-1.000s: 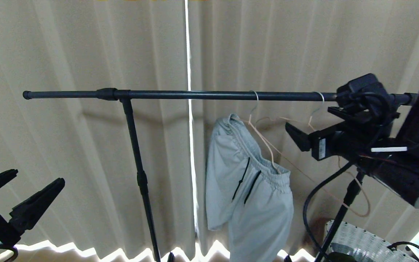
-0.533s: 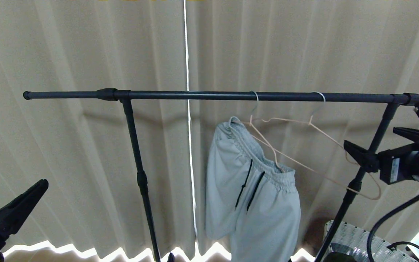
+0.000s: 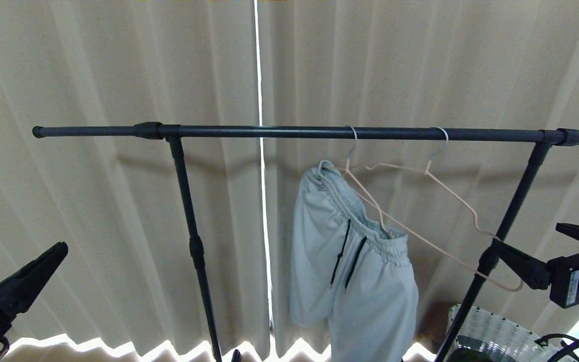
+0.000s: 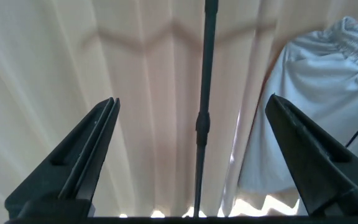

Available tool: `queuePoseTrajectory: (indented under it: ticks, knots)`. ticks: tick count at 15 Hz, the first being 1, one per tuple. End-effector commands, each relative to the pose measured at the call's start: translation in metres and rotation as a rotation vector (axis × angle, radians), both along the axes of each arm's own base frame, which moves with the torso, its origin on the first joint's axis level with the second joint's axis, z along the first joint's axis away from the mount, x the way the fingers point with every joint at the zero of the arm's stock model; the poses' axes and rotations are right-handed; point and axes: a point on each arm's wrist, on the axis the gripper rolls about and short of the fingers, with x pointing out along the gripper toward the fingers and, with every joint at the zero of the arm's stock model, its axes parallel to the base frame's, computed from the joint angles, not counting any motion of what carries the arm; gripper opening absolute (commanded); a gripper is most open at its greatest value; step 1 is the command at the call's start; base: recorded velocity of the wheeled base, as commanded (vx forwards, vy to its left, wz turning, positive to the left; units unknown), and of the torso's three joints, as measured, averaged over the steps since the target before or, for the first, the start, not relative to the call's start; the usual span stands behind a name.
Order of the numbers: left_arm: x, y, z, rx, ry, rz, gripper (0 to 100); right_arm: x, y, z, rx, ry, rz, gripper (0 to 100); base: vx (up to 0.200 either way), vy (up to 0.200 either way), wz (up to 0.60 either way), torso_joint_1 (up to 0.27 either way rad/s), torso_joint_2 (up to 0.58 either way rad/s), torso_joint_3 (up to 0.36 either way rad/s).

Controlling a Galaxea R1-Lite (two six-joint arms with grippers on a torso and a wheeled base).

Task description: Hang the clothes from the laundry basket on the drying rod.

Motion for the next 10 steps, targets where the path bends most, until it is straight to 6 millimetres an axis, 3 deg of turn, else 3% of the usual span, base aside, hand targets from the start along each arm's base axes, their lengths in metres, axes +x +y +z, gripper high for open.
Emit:
queuePoseTrajectory:
  ticks: [1,4,10]
  knots:
    - [0.005,0.001,-0.004,0.008,0.031,-0.001,100,0.000,-0.001,-0.004,0.022,-0.030,-0.008,100,0.000,0.000,0.00,0.000,0.00,0.000]
    - [0.003,0.000,-0.014,0.057,0.065,-0.004,100,0.001,-0.001,-0.010,0.050,-0.108,-0.002,100,0.000,0.000,0.00,0.000,0.00,0.000]
    - [0.001,0.000,-0.016,0.082,0.068,-0.003,100,-0.007,-0.003,-0.039,0.041,-0.052,0.023,100,-0.200,0.000,0.00,0.006,0.00,0.006]
